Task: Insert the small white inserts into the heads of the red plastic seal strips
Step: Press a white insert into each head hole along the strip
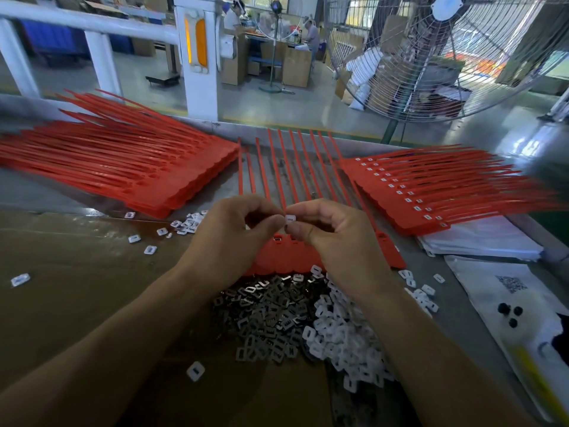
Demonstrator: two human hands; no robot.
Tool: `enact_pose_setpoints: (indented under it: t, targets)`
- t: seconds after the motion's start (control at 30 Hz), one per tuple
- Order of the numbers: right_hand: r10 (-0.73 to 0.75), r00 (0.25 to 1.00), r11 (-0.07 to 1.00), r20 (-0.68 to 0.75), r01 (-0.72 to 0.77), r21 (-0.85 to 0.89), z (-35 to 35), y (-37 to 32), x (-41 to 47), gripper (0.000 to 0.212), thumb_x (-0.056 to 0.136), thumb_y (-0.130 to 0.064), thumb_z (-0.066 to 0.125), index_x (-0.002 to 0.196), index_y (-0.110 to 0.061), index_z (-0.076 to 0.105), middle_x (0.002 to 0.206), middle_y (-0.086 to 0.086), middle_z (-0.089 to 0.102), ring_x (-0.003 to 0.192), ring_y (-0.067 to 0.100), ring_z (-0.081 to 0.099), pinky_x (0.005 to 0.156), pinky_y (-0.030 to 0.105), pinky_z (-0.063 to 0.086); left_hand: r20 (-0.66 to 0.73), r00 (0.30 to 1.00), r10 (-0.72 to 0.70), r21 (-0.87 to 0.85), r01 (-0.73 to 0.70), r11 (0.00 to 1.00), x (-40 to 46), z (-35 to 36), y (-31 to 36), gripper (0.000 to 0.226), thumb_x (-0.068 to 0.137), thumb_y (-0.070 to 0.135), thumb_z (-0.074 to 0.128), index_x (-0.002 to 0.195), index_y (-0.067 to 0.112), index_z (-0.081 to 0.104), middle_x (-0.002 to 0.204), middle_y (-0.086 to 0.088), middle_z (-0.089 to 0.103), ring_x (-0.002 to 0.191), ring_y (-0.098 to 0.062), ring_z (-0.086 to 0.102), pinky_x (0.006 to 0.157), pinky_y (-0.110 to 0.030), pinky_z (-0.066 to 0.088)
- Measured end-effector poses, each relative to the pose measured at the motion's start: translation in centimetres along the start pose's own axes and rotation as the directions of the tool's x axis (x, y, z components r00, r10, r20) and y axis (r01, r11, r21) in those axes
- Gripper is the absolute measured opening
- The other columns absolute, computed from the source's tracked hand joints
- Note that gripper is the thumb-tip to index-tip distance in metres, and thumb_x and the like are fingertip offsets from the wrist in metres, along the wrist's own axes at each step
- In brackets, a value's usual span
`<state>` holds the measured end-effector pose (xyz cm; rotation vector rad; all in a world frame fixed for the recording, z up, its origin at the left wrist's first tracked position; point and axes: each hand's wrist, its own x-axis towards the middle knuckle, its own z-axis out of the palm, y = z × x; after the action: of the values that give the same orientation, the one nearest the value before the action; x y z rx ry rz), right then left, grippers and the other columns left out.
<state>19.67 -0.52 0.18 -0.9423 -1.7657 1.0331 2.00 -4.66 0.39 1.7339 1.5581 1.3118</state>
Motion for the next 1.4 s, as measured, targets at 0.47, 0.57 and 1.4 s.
enact_pose_setpoints:
  t: [0.47,0.57,1.4]
  targets:
    - [-0.073,0.997,0.992,-0.028,0.070,-0.104,0.5,0.1,-0.1,0.018,0.091,-0.016,0.077,0.103,-0.029,0.077,0.095,-0.013,0.077,0.097,0.004,0.071,0.090,0.026,0.057,0.056,0.994,-0.095,-0.147,0.102,0.984,0.0,-0.1,0.7,0.024,0.093,0.033,0.068,0.086,0.011,0.073,0.086,-0.024,0.068,0.073,-0.041,0.060,0.070,-0.055,0.050]
    - [-0.104,0.994,0.986,-0.027,0.099,-0.138,0.5,0.2,-0.1,0.019,0.091,-0.014,0.077,0.105,-0.027,0.077,0.093,-0.015,0.077,0.094,0.001,0.072,0.085,0.018,0.056,0.059,0.992,-0.115,-0.165,0.123,0.978,0.0,-0.1,0.7,0.024,0.093,0.033,0.068,0.085,0.011,0.073,0.087,-0.026,0.067,0.068,-0.029,0.054,0.069,-0.056,0.049]
    - [0.055,0.998,0.822,-0.039,-0.067,-0.565,1.5,2.4,2.4,0.015,0.090,-0.034,0.079,0.104,-0.028,0.079,0.094,-0.016,0.073,0.085,-0.006,0.064,0.070,0.007,0.042,0.037,0.985,-0.171,0.640,0.108,0.761,0.6,-0.8,-1.3,0.028,0.088,0.052,0.067,0.109,0.035,0.070,0.123,0.004,0.056,0.125,-0.022,0.044,0.107,-0.044,0.032]
